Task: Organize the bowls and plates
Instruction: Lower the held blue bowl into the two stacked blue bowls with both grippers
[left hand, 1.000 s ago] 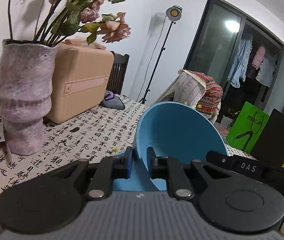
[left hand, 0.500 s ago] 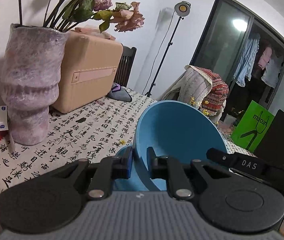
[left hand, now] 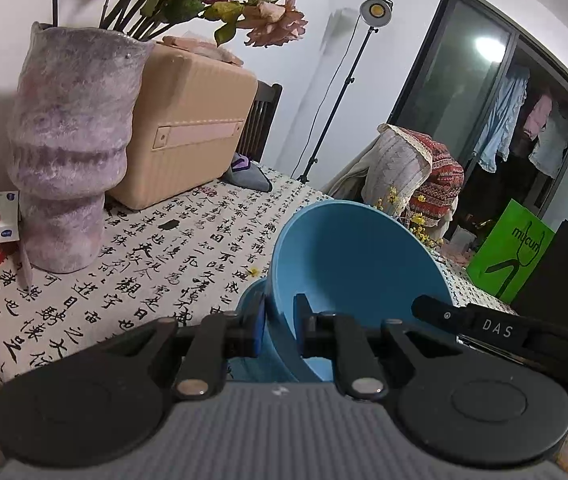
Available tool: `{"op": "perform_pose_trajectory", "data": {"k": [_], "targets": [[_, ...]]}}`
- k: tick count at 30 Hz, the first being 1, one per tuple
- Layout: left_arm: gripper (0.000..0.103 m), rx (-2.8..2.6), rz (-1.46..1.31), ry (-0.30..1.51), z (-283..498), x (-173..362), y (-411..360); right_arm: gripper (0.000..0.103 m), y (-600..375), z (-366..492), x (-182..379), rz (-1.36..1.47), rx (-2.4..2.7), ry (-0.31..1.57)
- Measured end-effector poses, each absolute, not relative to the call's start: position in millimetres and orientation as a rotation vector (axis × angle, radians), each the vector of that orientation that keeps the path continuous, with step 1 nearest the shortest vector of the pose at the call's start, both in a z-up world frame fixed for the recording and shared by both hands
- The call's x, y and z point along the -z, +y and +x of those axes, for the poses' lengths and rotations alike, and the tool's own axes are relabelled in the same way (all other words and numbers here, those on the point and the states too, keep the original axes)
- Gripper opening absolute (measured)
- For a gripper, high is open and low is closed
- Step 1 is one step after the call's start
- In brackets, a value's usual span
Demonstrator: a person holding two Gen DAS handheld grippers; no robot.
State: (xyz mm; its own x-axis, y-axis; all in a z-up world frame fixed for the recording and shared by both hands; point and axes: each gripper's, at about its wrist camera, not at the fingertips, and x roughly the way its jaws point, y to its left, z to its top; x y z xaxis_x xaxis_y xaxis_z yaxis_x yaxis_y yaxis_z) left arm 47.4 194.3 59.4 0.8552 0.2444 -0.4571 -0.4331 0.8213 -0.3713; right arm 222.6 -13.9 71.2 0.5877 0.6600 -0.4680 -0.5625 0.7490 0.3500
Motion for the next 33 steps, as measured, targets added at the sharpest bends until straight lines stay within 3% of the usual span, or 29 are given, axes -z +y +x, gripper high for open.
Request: {"op": "perform_pose_trajectory", "data": {"k": [33], "targets": [[0.018, -0.375, -0.529, 0.467, 62, -38, 206, 0.012, 2, 230, -55, 0.084, -0.691, 0.626]]}}
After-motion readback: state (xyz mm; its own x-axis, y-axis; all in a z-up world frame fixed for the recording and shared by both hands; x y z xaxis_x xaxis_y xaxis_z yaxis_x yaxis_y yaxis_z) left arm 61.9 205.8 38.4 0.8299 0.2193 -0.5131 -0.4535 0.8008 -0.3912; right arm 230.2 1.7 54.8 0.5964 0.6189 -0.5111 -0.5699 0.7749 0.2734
